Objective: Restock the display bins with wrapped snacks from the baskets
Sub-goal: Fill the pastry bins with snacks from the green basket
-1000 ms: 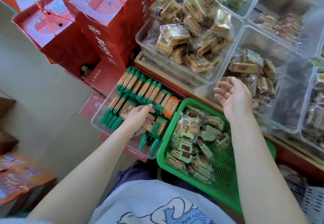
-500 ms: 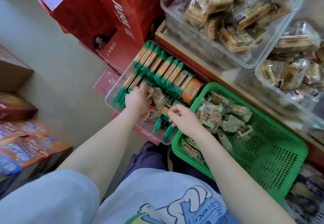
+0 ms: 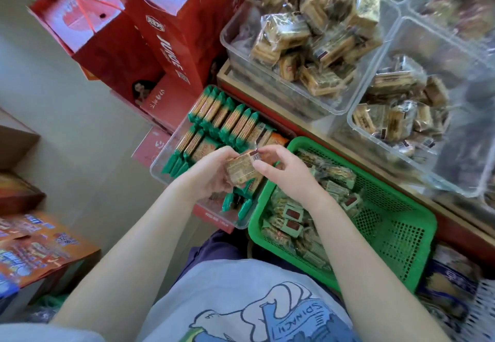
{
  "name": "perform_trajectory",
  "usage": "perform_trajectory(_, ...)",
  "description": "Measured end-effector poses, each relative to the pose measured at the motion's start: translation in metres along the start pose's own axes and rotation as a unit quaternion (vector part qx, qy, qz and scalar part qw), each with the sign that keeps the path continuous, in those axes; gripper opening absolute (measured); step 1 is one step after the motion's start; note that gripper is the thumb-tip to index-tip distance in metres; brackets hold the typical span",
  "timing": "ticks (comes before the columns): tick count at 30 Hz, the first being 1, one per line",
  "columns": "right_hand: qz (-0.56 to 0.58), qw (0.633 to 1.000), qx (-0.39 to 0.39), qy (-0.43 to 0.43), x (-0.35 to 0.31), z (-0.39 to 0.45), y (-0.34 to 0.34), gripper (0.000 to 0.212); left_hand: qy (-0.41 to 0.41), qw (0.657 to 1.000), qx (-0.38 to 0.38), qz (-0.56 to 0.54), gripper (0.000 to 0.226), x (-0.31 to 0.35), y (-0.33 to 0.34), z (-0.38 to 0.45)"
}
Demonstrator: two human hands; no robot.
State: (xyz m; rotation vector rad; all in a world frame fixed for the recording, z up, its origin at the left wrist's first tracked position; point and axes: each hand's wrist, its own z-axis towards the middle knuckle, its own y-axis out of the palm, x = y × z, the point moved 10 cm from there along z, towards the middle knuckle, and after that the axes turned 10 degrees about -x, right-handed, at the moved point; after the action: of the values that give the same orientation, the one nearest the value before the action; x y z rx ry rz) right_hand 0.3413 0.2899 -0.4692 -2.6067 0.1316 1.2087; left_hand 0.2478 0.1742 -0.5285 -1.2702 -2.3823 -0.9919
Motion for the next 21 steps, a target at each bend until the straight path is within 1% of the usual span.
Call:
perform_trajectory(2,0.02,1.0,0.004,0.015,-0.002,-0.011,-0.008,0.024,-0.008,0.999,-0.02,0.038,0.029,0.011,0.014,-0.001)
perform_trajectory(5,0.034,0.998,-0.038,0.039,0.0,-0.028,-0.009,0.024,-0.03,0.993,-0.024,0.111,0.039,0.025,0.033,0.001)
perform_trajectory(7,0.054,0.996,-0.052,0.047,0.003,-0.039,-0.013,0.021,-0.044,0.986,-0.002,0.163,0.062,0.033,0.039,0.008)
perform_trajectory(8,0.062,0.996,-0.039,0.051,0.006,-0.043,-0.02,0.018,-0.043,0.981,0.02,0.191,0.073,0.038,0.038,0.014)
perform_trajectory(9,0.079,0.995,-0.012,0.054,0.01,-0.049,-0.03,0.017,-0.031,0.975,0.05,0.214,0.076,0.047,0.037,0.018)
perform_trajectory(11,0.168,0.982,0.073,0.05,0.021,-0.063,-0.059,0.018,0.004,0.965,0.136,0.224,0.067,0.068,0.025,0.017)
perform_trajectory(13,0.284,0.945,0.161,0.022,0.03,-0.08,-0.092,0.019,0.034,0.952,0.191,0.237,0.054,0.082,0.014,0.012)
perform_trajectory(15,0.356,0.9,0.25,-0.001,0.04,-0.097,-0.127,0.021,0.056,0.938,0.208,0.27,0.039,0.089,0.009,0.004)
perform_trajectory(17,0.389,0.862,0.324,-0.017,0.049,-0.111,-0.16,0.021,0.053,0.919,0.228,0.318,0.032,0.089,0.004,-0.002)
perform_trajectory(19,0.409,0.83,0.378,-0.024,0.056,-0.119,-0.186,0.024,0.048,0.911,0.244,0.33,0.03,0.083,-0.002,-0.007)
perform_trajectory(21,0.436,0.801,0.409,-0.017,0.061,-0.119,-0.2,0.023,0.041,0.911,0.253,0.323,0.03,0.075,-0.007,-0.011)
